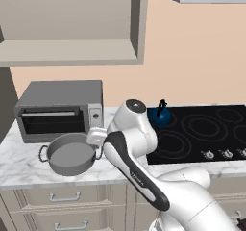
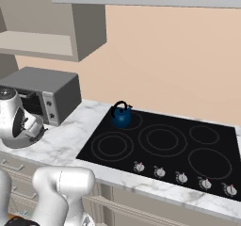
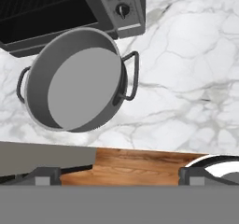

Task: Pick the kettle from the cabinet and place it on a stove burner. Then pick the pot from the counter and place it on another stove burner. Finally, turn both burners on.

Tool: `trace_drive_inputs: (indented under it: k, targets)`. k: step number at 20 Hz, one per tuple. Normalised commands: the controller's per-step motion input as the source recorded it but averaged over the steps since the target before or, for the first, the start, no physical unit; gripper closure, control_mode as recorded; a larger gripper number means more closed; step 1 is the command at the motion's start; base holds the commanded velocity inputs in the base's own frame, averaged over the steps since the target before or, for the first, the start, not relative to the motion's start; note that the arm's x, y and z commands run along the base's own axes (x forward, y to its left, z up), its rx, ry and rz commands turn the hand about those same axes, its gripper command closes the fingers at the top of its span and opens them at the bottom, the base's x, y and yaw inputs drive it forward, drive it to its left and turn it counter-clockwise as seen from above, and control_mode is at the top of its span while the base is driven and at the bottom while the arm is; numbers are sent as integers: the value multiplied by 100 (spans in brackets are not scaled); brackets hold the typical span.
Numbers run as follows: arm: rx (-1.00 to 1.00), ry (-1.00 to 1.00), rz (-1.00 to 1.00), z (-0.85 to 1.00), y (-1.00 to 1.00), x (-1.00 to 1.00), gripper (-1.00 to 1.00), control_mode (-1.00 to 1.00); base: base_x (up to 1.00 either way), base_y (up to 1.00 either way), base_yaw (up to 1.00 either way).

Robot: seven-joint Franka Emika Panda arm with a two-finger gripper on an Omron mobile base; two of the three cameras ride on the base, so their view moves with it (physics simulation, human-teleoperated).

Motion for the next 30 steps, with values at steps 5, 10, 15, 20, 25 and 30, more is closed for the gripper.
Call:
trace_drive_inputs:
  k: [5,10,15,20,25,30]
  targets:
    - [0,7,0,-18,26,0,-100,-100,0,0,0]
    - [0,3,0,-20,16,2,-100,-100,0,0,0]
    - [0,0,0,-20,7,7,-100,-100,0,0,0]
    - [0,0,0,-21,1,10,-100,-100,0,0,0]
    - [0,0,-1,-25,2,13,-100,-100,0,0,0]
    - [0,0,-2,-22,5,11,-100,-100,0,0,0]
